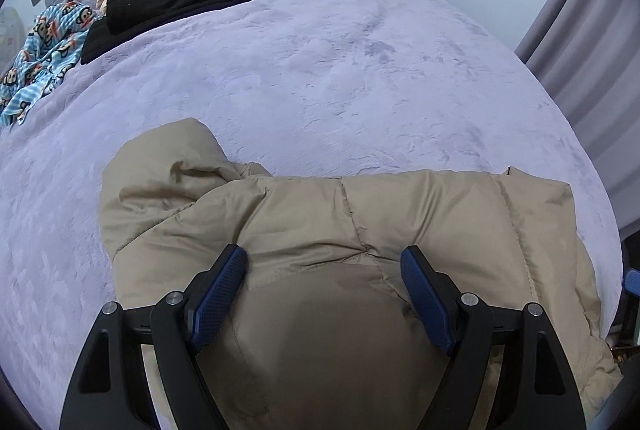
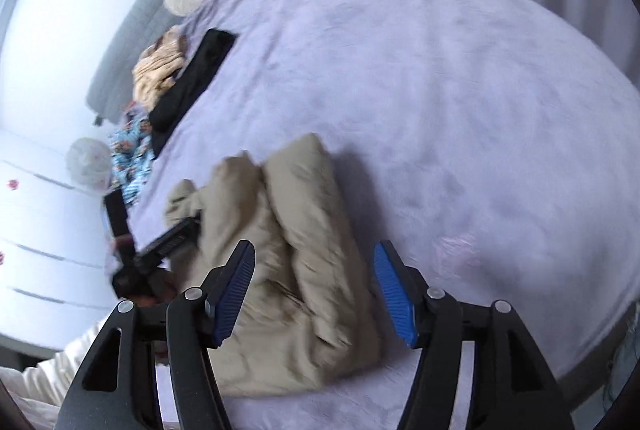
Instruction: Fold large clothes
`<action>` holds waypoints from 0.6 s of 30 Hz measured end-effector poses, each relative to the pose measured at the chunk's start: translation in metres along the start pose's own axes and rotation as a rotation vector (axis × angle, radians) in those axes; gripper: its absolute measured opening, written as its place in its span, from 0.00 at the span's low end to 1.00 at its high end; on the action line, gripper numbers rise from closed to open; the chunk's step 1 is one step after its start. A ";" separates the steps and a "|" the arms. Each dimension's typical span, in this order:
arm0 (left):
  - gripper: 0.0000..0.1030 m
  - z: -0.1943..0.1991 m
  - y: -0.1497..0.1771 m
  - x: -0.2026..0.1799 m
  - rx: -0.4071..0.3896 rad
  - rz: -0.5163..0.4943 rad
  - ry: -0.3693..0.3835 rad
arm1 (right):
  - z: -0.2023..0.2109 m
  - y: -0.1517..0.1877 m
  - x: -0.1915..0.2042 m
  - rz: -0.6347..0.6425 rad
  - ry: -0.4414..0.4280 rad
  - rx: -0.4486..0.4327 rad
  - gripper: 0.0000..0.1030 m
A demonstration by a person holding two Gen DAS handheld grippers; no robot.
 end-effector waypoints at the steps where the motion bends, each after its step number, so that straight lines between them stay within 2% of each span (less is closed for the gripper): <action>1: 0.79 0.000 0.001 -0.001 -0.002 0.000 -0.005 | -0.013 -0.005 0.011 0.028 -0.020 0.022 0.64; 2: 0.79 0.000 0.001 -0.001 -0.004 -0.002 -0.011 | -0.026 -0.006 0.023 0.056 -0.030 0.043 0.60; 3: 0.79 0.000 0.002 -0.002 -0.006 -0.006 -0.017 | -0.040 -0.006 0.033 0.087 -0.032 0.070 0.44; 5: 0.79 0.000 0.003 -0.002 -0.009 -0.014 -0.026 | -0.069 0.001 0.041 0.124 -0.001 0.143 0.24; 6: 0.79 0.000 0.003 -0.002 -0.007 -0.019 -0.029 | -0.085 0.008 0.038 0.130 0.034 0.180 0.21; 8: 0.79 0.005 0.003 -0.001 0.003 -0.027 -0.033 | -0.107 0.024 0.029 0.137 0.097 0.233 0.17; 13: 0.79 0.042 0.019 0.017 0.022 0.035 0.000 | -0.117 0.044 0.023 0.124 0.085 0.270 0.14; 18: 0.79 0.082 0.073 0.030 0.079 0.102 0.043 | -0.119 0.046 0.026 0.155 0.092 0.288 0.14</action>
Point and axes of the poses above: each gripper's, at about its wrist camera, not at the fingertips, and z roughly against the way its jaws point, x to its left, y to its underside, the point moved 7 cm from there along -z, roughly the way its jaws point, and after that the axes turned 2 degrees about x, right-handed, at the moved point
